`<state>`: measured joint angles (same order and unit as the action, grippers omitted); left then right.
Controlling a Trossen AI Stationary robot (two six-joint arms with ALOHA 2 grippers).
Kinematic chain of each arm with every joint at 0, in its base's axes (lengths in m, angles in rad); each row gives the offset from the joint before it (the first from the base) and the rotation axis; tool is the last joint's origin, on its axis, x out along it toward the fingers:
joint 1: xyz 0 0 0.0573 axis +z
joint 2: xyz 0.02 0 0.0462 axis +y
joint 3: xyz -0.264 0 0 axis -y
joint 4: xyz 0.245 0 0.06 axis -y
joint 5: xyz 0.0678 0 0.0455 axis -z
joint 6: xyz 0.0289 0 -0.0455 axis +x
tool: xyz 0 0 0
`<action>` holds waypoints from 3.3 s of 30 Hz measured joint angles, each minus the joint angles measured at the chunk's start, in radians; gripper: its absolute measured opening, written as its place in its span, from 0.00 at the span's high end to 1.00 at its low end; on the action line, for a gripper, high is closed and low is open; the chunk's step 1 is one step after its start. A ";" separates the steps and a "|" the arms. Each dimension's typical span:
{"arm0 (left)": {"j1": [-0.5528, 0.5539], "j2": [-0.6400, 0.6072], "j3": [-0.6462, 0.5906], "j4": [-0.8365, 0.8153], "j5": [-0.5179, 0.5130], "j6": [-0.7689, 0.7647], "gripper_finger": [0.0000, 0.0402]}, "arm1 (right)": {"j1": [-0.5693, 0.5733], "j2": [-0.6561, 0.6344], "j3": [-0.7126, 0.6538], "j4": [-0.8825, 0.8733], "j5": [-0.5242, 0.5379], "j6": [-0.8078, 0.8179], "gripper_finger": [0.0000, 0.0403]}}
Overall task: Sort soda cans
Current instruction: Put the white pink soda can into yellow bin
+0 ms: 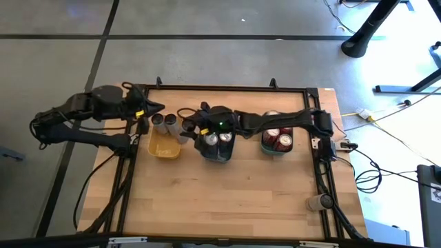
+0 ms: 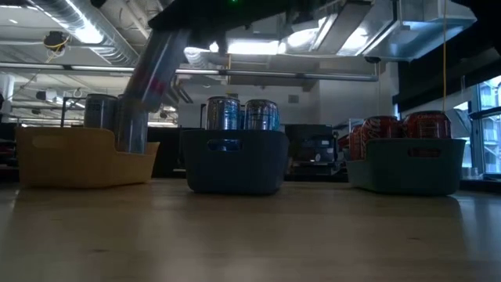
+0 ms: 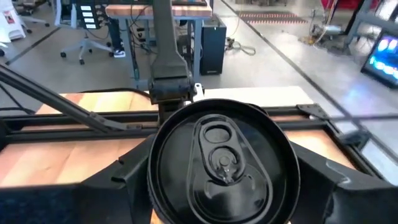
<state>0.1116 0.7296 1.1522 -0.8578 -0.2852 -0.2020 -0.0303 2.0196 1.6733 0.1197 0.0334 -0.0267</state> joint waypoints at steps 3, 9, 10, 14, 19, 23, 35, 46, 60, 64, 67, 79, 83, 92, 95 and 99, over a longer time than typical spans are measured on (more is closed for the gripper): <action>0.000 0.009 0.000 0.001 0.000 0.000 0.98 | 0.000 0.043 0.000 0.058 0.008 -0.013 0.37; 0.000 0.026 0.000 0.000 0.000 -0.003 0.98 | 0.000 0.104 0.000 0.184 0.010 -0.031 0.37; 0.000 0.029 0.000 0.000 0.000 -0.003 0.98 | 0.000 0.112 0.000 0.197 0.010 -0.031 0.37; 0.000 0.042 0.000 0.000 0.000 -0.001 0.98 | 0.000 0.148 0.012 0.241 0.010 -0.031 0.37; 0.000 0.053 0.000 -0.001 0.000 0.000 0.98 | 0.003 0.216 0.141 0.180 -0.001 -0.036 0.37; 0.000 0.053 -0.001 0.000 0.000 0.005 0.98 | 0.004 0.283 0.277 0.070 -0.008 -0.047 0.37; 0.000 0.056 -0.001 0.001 0.001 0.001 0.98 | 0.004 0.426 0.419 -0.004 0.038 -0.035 0.37; 0.000 0.056 -0.001 0.001 0.001 0.000 0.98 | 0.005 0.488 0.420 0.056 0.063 0.001 0.36; 0.000 0.057 -0.001 0.001 0.001 0.001 0.98 | 0.005 0.482 0.423 0.077 0.064 0.007 0.19; 0.000 0.057 -0.001 0.000 0.001 0.001 0.98 | 0.005 0.482 0.422 0.099 0.063 0.007 0.19; 0.000 0.057 -0.001 0.000 0.001 0.000 0.98 | 0.005 0.482 0.422 0.106 0.063 0.004 0.19; -0.001 0.056 -0.001 -0.028 0.003 -0.018 0.98 | 0.031 0.339 0.421 -0.143 0.054 -0.039 0.19; -0.001 0.056 -0.001 -0.032 0.004 -0.026 0.98 | 0.048 0.288 0.420 -0.310 0.054 -0.067 0.19; 0.000 0.057 -0.001 -0.043 0.001 -0.026 0.98 | 0.072 0.295 0.404 -0.467 0.031 -0.031 0.31; 0.000 0.057 -0.001 -0.042 0.001 -0.026 0.98 | 0.070 0.344 0.403 -0.419 0.028 -0.001 0.46; -0.001 0.060 -0.001 -0.042 0.001 -0.026 0.98 | 0.067 0.396 0.403 -0.372 0.067 0.003 0.67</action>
<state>0.1108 0.7900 1.1511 -0.9003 -0.2844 -0.2283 0.0370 2.4156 2.0766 -0.2520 0.1006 -0.0240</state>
